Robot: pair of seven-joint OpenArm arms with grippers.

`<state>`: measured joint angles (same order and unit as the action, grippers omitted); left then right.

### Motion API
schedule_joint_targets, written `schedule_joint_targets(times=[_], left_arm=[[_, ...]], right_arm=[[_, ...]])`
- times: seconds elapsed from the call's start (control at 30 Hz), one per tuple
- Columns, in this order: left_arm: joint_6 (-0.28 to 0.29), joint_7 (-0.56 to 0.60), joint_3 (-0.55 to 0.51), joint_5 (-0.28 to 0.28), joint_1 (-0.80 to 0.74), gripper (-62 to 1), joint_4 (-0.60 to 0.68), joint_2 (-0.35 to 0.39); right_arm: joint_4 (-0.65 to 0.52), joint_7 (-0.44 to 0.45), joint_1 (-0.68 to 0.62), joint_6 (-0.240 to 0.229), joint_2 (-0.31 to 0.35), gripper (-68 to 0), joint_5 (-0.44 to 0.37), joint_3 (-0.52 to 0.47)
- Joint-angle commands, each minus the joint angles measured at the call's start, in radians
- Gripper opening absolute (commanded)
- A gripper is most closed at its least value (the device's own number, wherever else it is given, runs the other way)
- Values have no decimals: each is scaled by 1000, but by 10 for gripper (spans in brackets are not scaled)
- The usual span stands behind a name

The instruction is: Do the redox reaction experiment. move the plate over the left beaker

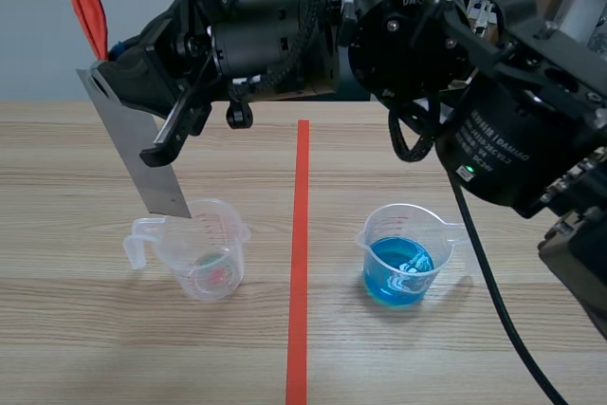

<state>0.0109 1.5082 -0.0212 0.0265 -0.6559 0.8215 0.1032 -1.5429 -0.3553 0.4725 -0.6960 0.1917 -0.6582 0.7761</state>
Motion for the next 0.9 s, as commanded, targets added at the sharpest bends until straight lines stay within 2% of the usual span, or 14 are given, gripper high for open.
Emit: schedule_joint_targets(times=[0.0, 0.3, 0.53, 0.87], left_arm=[[-1, 46, -6, 1, -6, 14, 12, 5], [-1, 46, -6, 5, -6, 14, 10, 6], [0, 46, -6, 88, -6, 14, 2, 12], [0, 46, -6, 90, -8, 14, -5, 14]], right_arm=[[-22, 2, 24, 0, -3, -670, -28, -10], [-22, -2, 24, 0, -3, -670, -30, -10], [-22, -5, 24, 0, -3, -670, -29, -10], [-22, -5, 24, 0, -3, -670, -26, -10]])
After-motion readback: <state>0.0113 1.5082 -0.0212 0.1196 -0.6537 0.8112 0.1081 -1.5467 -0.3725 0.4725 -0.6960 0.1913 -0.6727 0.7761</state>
